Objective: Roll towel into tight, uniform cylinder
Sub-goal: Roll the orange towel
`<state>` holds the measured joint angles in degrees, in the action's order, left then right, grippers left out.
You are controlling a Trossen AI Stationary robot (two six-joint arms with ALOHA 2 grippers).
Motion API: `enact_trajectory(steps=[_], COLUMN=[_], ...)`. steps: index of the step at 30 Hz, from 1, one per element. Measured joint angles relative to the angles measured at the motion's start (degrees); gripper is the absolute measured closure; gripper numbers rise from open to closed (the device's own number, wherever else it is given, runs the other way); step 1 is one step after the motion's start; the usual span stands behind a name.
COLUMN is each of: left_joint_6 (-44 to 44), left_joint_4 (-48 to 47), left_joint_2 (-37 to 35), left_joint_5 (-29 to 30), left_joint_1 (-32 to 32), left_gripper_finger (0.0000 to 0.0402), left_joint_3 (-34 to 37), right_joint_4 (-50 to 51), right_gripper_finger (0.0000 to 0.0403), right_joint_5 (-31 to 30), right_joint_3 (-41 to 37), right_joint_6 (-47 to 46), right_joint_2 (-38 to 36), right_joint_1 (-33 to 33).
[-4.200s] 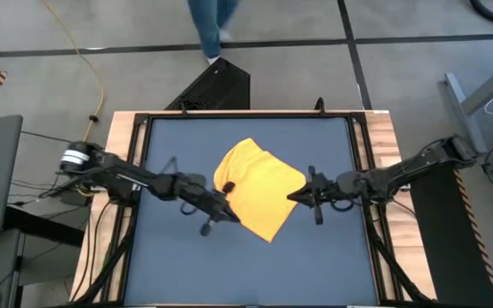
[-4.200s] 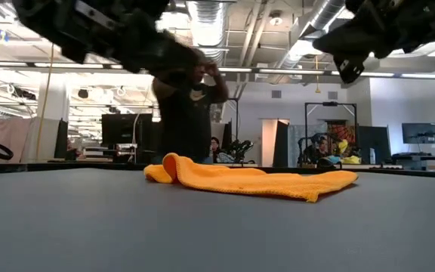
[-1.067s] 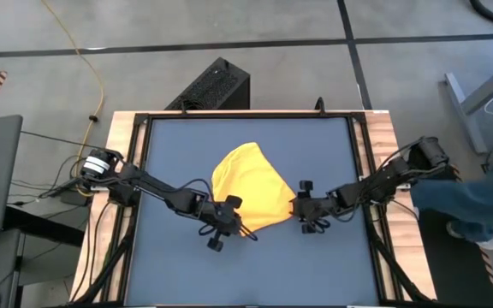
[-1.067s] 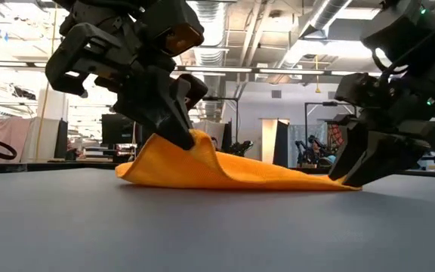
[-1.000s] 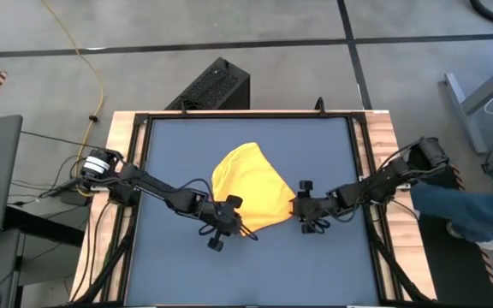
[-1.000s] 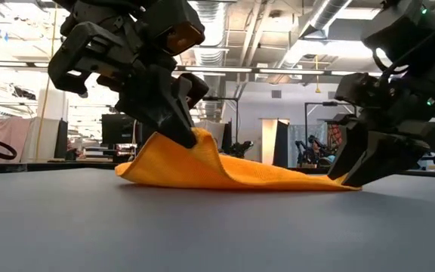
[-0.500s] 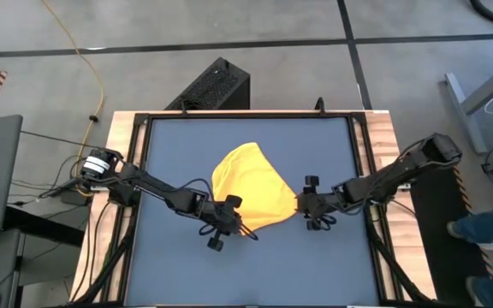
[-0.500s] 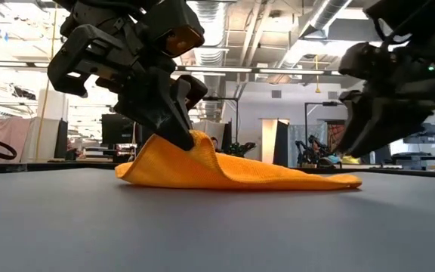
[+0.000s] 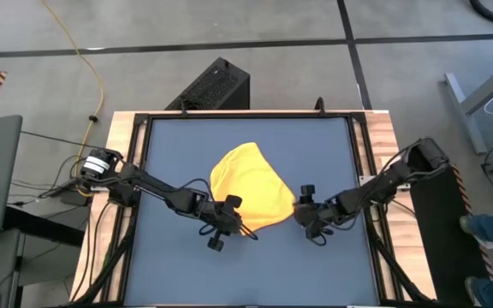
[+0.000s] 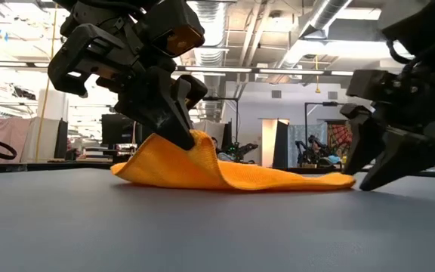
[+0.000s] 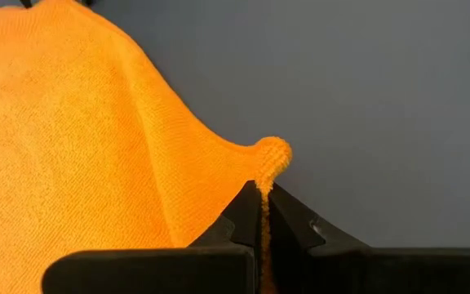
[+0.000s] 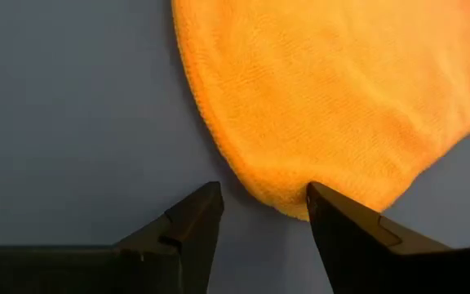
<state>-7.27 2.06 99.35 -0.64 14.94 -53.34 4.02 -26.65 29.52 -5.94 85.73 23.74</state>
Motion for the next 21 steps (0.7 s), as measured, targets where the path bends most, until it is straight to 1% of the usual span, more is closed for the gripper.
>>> enact_trajectory(steps=[3, 5, 8, 12, 13, 14, 17, 21], left_joint_6=[0.1, 0.0, -0.3, -0.4, -0.4, -0.6, -2.0, -4.0], left_joint_4=[0.0, 0.2, 0.4, 0.1, 0.2, 0.6, 0.0, -0.1], left_joint_2=[0.0, 0.0, -0.1, -1.2, -1.8, -2.6, -6.5, -13.2], left_joint_5=[-0.1, -0.2, -0.4, -0.5, -0.5, -0.5, -0.5, -0.3], left_joint_1=[0.0, 0.0, 0.3, 0.9, 1.1, 1.3, 2.4, 3.5], left_gripper_finger=[0.0401, 0.0401, 0.0401, 0.0401, 0.0401, 0.0401, 0.0401, 0.0401], left_joint_3=[0.0, 0.0, 0.0, 0.0, 0.0, 0.0, 0.0, 0.0], right_joint_4=[-2.6, -3.0, -3.6, -3.2, -2.8, -2.4, -2.2, 4.6], right_gripper_finger=[0.0203, 0.0225, 0.0279, 0.0371, 0.0384, 0.0387, 0.0378, 0.0384], right_joint_5=[-2.0, -3.5, -3.7, -3.7, -3.7, -3.8, -4.4, -4.4], right_joint_3=[0.1, 0.1, 0.1, 0.0, -0.1, -0.2, 0.1, 3.7], right_joint_6=[0.3, 0.2, 0.3, 0.5, 0.8, 1.2, 1.4, 1.5], right_joint_2=[2.1, 2.5, 2.5, 0.8, 0.1, -0.7, -4.5, -11.2], right_joint_1=[-0.1, 0.0, -0.1, -0.2, -0.2, -0.3, -0.3, 0.0])
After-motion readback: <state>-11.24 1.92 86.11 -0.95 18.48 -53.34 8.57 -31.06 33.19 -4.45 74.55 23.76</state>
